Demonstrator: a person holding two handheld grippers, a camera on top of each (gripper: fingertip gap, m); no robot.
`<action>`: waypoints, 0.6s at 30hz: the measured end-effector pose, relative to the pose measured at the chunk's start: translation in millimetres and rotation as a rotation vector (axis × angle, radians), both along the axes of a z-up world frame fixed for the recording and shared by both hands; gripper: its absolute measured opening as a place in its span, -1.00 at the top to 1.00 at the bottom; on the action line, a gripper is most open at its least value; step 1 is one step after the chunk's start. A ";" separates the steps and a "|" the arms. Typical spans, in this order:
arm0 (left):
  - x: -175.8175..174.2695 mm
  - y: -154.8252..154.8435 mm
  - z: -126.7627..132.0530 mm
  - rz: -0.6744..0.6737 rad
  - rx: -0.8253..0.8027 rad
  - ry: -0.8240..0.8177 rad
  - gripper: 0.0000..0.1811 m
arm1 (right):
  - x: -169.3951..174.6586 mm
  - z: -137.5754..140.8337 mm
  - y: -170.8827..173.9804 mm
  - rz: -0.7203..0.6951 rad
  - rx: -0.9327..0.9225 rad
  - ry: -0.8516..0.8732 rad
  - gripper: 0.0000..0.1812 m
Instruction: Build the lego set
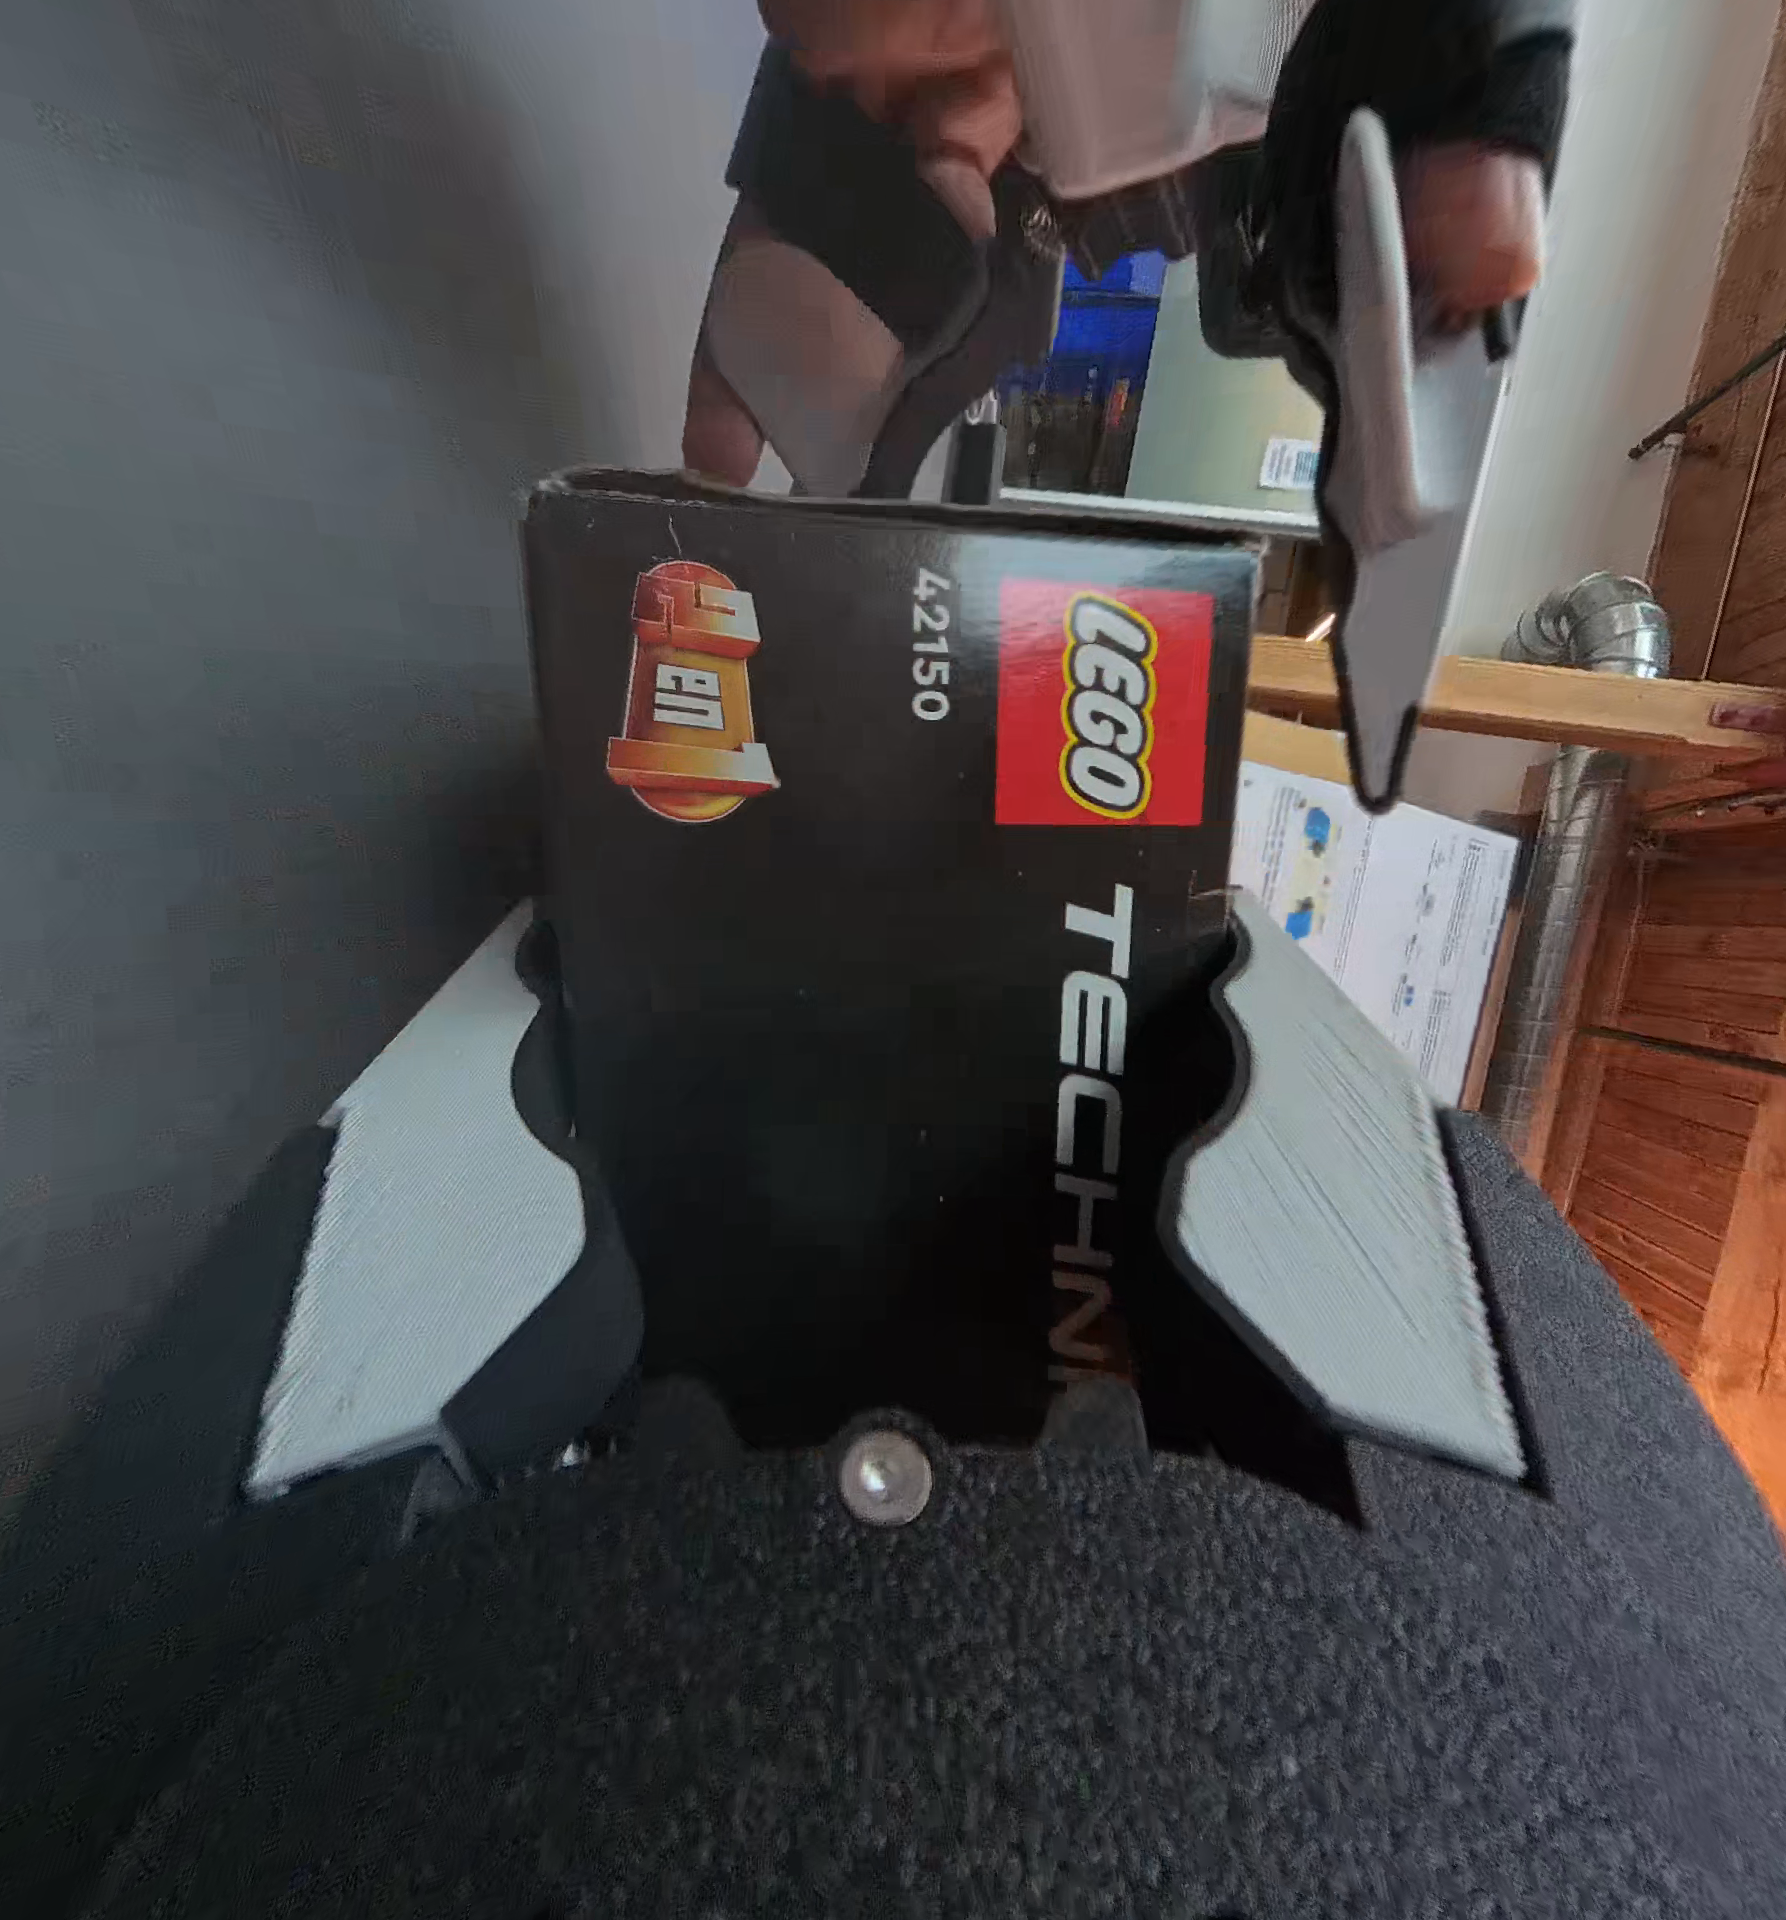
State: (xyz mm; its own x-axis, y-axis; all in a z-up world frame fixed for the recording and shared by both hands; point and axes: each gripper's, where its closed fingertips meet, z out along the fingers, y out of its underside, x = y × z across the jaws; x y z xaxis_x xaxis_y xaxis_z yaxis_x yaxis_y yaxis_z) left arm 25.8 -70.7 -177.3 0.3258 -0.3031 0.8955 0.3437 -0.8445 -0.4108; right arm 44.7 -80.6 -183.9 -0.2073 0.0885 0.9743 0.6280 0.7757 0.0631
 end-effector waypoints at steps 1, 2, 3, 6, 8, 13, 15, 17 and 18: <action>-3.5 1.5 -8.0 0.019 0.010 0.048 -0.37 | -4.5 -4.5 -9.0 0.028 0.001 0.014 -0.35; -8.0 2.9 -14.7 0.034 0.014 0.099 -0.30 | -7.0 -13.2 -18.9 0.048 -0.051 -0.010 -0.30; -12.1 3.5 -21.0 0.038 0.010 0.146 -0.24 | -7.5 -20.7 -29.5 0.058 -0.158 -0.033 -0.24; -18.0 3.5 -35.1 0.036 0.007 0.229 -0.21 | -5.7 -5.2 -68.2 0.130 -0.516 -0.026 -0.28; -16.7 0.3 -38.1 0.019 -0.004 0.215 -0.20 | 5.4 28.0 -69.8 0.132 -0.763 0.060 -0.22; -19.8 -2.8 -37.4 0.019 0.029 0.186 -0.16 | 87.3 69.4 51.9 -0.192 -1.172 0.362 -0.24; -19.7 -3.6 -37.5 0.022 0.046 0.180 -0.15 | 125.0 57.9 88.2 -0.308 -1.391 0.464 -0.25; -18.7 -4.9 -37.1 0.019 0.058 0.171 -0.14 | 148.0 41.3 104.9 -0.372 -1.619 0.556 -0.25; -17.7 -5.7 -36.7 0.015 0.060 0.167 -0.14 | 152.4 31.2 105.5 -0.388 -1.740 0.582 -0.25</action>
State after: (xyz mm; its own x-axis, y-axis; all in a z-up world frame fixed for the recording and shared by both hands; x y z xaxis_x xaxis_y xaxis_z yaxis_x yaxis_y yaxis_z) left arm 8.1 -76.4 -214.0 0.4736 -0.3483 0.8090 0.2786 -0.8121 -0.5127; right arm 197.1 24.9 -152.7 0.3466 0.8839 -0.3141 0.4115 -0.4441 -0.7959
